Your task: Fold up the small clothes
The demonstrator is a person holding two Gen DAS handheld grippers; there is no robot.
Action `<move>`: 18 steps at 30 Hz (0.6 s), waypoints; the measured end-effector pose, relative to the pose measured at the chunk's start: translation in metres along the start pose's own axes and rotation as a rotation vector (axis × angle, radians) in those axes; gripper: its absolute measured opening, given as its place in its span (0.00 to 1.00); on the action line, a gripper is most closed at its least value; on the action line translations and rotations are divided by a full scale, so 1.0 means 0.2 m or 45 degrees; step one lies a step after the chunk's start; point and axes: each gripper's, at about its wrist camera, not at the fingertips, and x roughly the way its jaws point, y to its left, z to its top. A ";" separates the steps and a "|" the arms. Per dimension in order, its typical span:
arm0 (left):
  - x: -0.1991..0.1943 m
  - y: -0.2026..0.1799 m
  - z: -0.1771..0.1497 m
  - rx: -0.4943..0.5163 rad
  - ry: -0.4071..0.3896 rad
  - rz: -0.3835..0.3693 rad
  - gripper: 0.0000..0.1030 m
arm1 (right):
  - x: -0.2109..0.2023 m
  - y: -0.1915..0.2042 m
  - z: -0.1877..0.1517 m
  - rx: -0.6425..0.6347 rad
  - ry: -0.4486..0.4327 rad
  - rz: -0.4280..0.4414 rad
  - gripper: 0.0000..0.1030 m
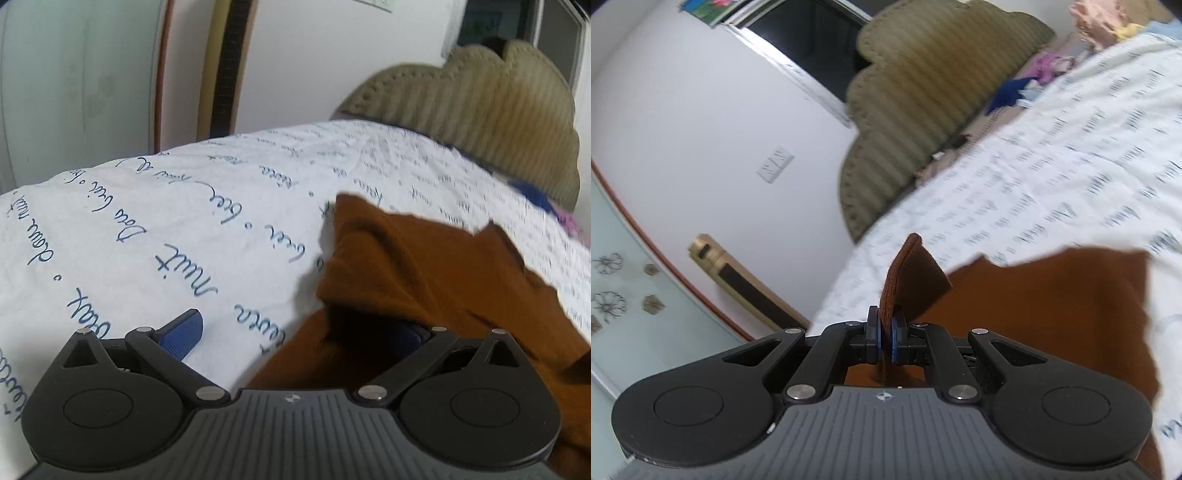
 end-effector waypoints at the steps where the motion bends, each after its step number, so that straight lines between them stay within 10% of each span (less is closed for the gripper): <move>1: -0.01 0.00 -0.01 0.024 0.009 -0.004 1.00 | 0.00 -0.02 -0.02 -0.015 0.005 -0.030 0.10; 12: -0.29 0.00 -0.05 0.199 -0.042 -0.090 1.00 | -0.04 -0.23 -0.18 0.115 0.014 -0.211 0.15; 18: -0.20 -0.11 0.07 0.251 -0.075 -0.088 1.00 | -0.14 -0.35 -0.20 0.244 -0.033 -0.251 0.40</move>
